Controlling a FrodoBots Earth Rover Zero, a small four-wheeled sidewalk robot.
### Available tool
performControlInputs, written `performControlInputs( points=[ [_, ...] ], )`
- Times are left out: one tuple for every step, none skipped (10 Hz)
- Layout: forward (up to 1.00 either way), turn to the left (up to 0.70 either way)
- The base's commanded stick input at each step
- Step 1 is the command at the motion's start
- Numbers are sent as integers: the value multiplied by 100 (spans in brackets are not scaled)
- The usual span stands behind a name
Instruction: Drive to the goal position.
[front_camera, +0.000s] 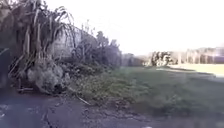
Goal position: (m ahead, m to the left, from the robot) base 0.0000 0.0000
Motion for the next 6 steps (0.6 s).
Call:
performControlInputs(
  points=[
    [50, -47],
    [50, -47],
    [50, -47],
    [50, -47],
    [50, -47],
    [50, -47]
  ],
)
